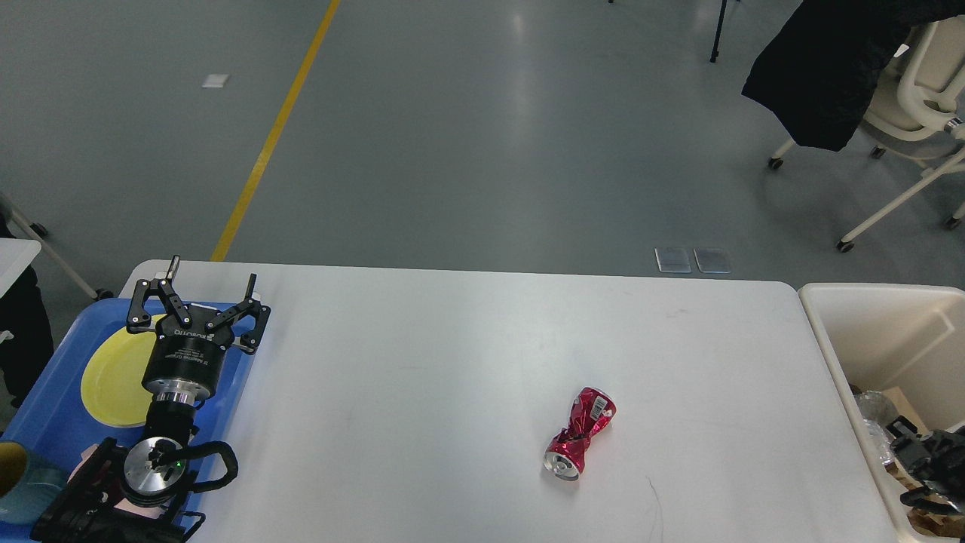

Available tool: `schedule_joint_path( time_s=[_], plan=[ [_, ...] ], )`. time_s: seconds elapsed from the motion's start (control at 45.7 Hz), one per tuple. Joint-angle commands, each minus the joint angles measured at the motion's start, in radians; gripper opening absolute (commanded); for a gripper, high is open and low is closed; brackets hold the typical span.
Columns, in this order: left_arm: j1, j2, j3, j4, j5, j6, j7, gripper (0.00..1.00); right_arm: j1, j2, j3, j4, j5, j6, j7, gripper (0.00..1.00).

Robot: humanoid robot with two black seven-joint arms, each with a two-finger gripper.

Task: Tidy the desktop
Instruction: 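Move the right gripper from the bin down toward the red can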

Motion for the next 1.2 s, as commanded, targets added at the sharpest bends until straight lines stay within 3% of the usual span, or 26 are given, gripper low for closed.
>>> schedule_joint_path(
  time_s=[0.0, 0.285, 0.416, 0.569, 0.723, 0.81, 1.183],
  plan=[
    [0.000, 0.000, 0.000, 0.000, 0.001, 0.000, 0.000, 0.96, 0.045, -0.034, -0.001, 0.062, -0.009, 0.003, -0.005, 1.00],
    [0.000, 0.000, 0.000, 0.000, 0.000, 0.000, 0.000, 0.96, 0.245, -0.154, -0.015, 0.240, -0.124, 0.090, -0.015, 1.00],
    [0.000, 0.000, 0.000, 0.000, 0.001, 0.000, 0.000, 0.96, 0.423, -0.224, -0.048, 0.390, -0.263, 0.219, -0.054, 1.00],
    [0.000, 0.000, 0.000, -0.002, 0.001, 0.000, 0.002, 0.96, 0.653, -0.229, -0.140, 0.512, -0.339, 0.381, -0.083, 1.00],
    [0.000, 0.000, 0.000, 0.000, 0.001, 0.000, 0.002, 0.96, 0.990, -0.168, -0.291, 0.706, -0.339, 0.588, -0.138, 1.00],
    [0.000, 0.000, 0.000, 0.000, 0.001, 0.000, 0.002, 0.96, 1.159, -0.111, -0.324, 0.837, -0.336, 0.678, -0.143, 1.00],
    [0.000, 0.000, 0.000, 0.000, 0.000, 0.000, 0.002, 0.96, 1.769, -0.047, -0.340, 1.486, -0.211, 0.710, -0.144, 1.00]
  ],
)
